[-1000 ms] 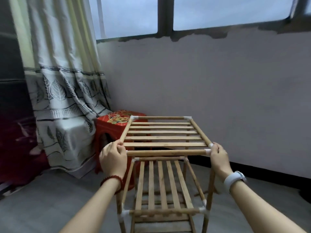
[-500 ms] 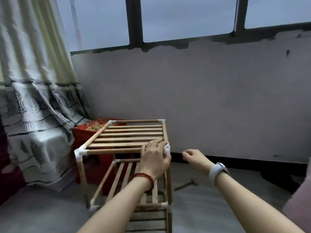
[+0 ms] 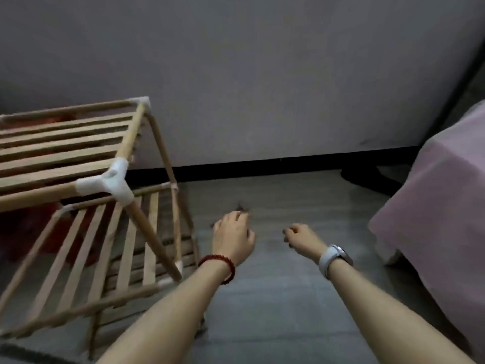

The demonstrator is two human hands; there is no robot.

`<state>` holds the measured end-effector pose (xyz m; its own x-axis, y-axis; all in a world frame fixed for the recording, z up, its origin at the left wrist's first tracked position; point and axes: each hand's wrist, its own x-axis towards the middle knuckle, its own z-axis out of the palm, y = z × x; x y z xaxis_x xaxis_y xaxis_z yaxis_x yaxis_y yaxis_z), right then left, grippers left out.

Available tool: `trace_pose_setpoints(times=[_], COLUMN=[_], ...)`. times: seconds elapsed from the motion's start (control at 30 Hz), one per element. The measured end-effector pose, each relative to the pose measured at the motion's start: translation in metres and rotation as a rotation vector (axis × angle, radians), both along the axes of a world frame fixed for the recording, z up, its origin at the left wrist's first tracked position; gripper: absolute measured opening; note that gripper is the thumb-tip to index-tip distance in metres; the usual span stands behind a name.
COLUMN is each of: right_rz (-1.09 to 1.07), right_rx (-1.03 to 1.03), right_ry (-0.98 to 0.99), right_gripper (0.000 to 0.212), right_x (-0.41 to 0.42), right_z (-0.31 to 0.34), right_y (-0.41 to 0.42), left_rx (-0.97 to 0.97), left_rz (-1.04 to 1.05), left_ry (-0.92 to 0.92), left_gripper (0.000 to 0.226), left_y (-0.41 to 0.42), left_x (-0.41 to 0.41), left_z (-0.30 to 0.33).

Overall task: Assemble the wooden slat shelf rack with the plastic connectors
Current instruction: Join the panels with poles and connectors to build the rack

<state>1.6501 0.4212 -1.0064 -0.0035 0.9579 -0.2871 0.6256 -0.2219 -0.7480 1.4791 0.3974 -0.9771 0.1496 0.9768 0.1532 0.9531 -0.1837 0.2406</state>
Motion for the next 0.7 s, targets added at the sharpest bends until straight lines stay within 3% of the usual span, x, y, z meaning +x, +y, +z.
trace_pose_setpoints(times=[0.17,0.3,0.47,0.7], right_rz=[0.043,0.180,0.420,0.467], right_rx=[-0.096,-0.153,-0.221,-0.165], right_ry=[-0.137,-0.301,-0.541,-0.652], right_gripper=[0.033,0.048,0.064,0.067], right_x=[0.007,-0.002,-0.014,-0.014], right_z=[-0.095,-0.169,-0.239,-0.303], right_y=[0.053,0.096,0.133,0.127], left_rx=[-0.312,-0.447,-0.491,-0.403], left_rz=[0.227,0.391,0.443,0.412], left_ry=[-0.089,-0.151,-0.150,0.074], left_gripper=[0.045,0.047,0.051,0.063], left_y=[0.067,0.116,0.164,0.238], left_x=[-0.006,-0.020,-0.034,-0.070], left_z=[-0.099,-0.168,-0.237,-0.302])
